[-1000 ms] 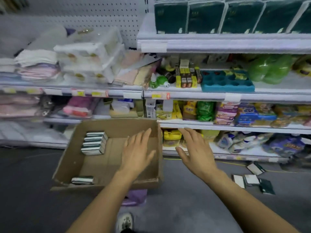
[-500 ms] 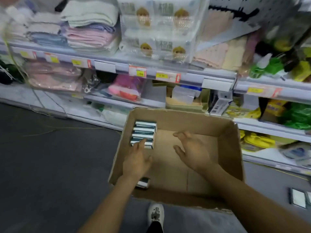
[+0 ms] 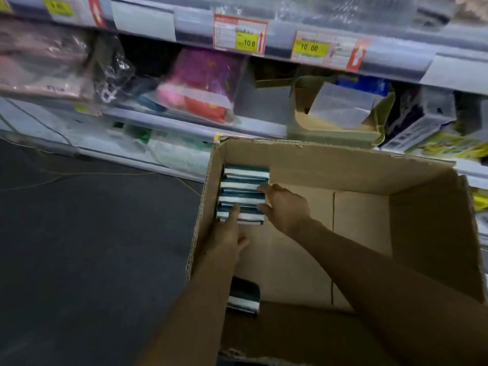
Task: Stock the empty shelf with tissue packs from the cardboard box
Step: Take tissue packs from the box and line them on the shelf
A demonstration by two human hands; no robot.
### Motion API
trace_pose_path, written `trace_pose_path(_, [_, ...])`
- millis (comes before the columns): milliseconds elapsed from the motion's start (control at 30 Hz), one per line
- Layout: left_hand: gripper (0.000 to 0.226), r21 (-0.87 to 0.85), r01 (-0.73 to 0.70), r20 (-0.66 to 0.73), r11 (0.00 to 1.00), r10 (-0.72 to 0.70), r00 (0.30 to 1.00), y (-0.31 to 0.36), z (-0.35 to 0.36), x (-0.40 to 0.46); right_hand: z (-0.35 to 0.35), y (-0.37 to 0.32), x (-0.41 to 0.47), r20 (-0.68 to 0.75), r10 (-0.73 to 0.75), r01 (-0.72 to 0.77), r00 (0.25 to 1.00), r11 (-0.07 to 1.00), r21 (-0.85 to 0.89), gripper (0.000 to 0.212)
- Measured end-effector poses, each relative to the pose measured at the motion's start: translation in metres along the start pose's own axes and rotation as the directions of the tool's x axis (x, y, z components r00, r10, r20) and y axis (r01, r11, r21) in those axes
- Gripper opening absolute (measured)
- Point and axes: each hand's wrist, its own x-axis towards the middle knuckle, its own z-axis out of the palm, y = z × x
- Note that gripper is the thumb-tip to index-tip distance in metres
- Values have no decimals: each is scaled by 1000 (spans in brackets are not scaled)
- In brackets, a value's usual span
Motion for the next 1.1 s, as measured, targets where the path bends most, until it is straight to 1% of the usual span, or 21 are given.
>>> trace_pose_path(33, [66, -51, 16, 9, 999, -16, 1000, 1, 2, 3, 4, -1, 5, -7, 19, -19, 1000, 1000, 2, 44])
trace_pose_path(67, [64, -64, 18, 25, 998, -17, 1000, -1, 3, 9, 7, -2, 10, -10, 34, -34, 999, 999, -4, 42])
trace_pose_path(133, [49, -16, -46, -2, 999, 46, 999, -11, 6, 23, 11, -2, 14, -12, 48, -49, 999, 999, -18, 38])
trace_pose_path(167, [47, 24, -95, -28, 995, 95, 995, -16, 7, 30, 13, -3, 14, -11, 49, -49, 999, 998, -25, 35])
trace_pose_path(233, [58, 86, -165, -40, 983, 169, 985, -24, 9, 41, 16, -1, 12, -17, 36, -37, 999, 998, -43, 24])
trace_pose_path(300, [69, 99, -181, -50, 978, 187, 981, -28, 10, 46, 16, 3, 8, -29, 18, -19, 999, 998, -65, 17])
trace_pose_path(333, [65, 90, -183, -60, 979, 188, 980, -26, 11, 40, 15, 5, 5, -29, 3, -5, 1000, 997, -71, 15])
trace_pose_path(367, [56, 61, -180, -61, 982, 184, 981, -25, 10, 36, 14, 6, 2, -29, -14, 12, 999, 997, -70, 14])
trace_pose_path(433, [36, 6, -139, -20, 990, 139, 990, -28, 7, 26, 10, 11, -7, -41, -53, 53, 998, 999, -2, 12])
trace_pose_path(500, [29, -30, -108, 34, 994, 109, 993, -29, 2, 7, 2, 15, -24, -73, -101, 111, 992, 983, 144, 7])
trace_pose_path(567, [37, -36, -116, 112, 993, 119, 987, -28, -1, -20, -11, 20, -49, -107, -148, 172, 983, 946, 274, 2])
trace_pose_path(600, [39, -38, -139, 176, 990, 144, 974, -29, 0, -37, -19, 22, -64, -122, -165, 196, 979, 930, 311, 3])
trace_pose_path(667, [42, -33, -214, 308, 976, 213, 927, -29, 5, -77, -37, 26, -97, -158, -183, 227, 970, 919, 324, 6])
trace_pose_path(700, [43, -28, -260, 351, 965, 253, 902, -31, 9, -96, -47, 28, -114, -185, -190, 241, 964, 919, 312, 8])
trace_pose_path(767, [49, -10, -355, 380, 935, 332, 863, -38, 18, -126, -69, 31, -147, -227, -193, 257, 955, 919, 299, 7])
trace_pose_path(833, [59, 42, -386, 393, 922, 340, 855, -47, 28, -152, -93, 36, -179, -252, -162, 241, 954, 914, 325, 5])
trace_pose_path(900, [65, 83, -396, 428, 914, 326, 843, -56, 39, -177, -119, 46, -210, -308, -96, 219, 946, 892, 395, 6])
trace_pose_path(967, [57, 102, -421, 469, 901, 330, 819, -68, 55, -209, -144, 66, -242, -374, 76, 123, 924, 869, 479, 6])
trace_pose_path(1033, [58, 72, -400, 532, 914, 304, 790, -86, 73, -240, -167, 94, -274, -404, 254, -20, 878, 866, 500, 22])
trace_pose_path(1067, [62, 57, -390, 575, 919, 289, 765, -96, 84, -258, -179, 108, -293, -386, 318, -83, 866, 852, 517, 33])
trace_pose_path(1100, [65, 55, -384, 615, 922, 272, 740, -108, 97, -276, -192, 121, -313, -338, 369, -122, 866, 811, 573, 42])
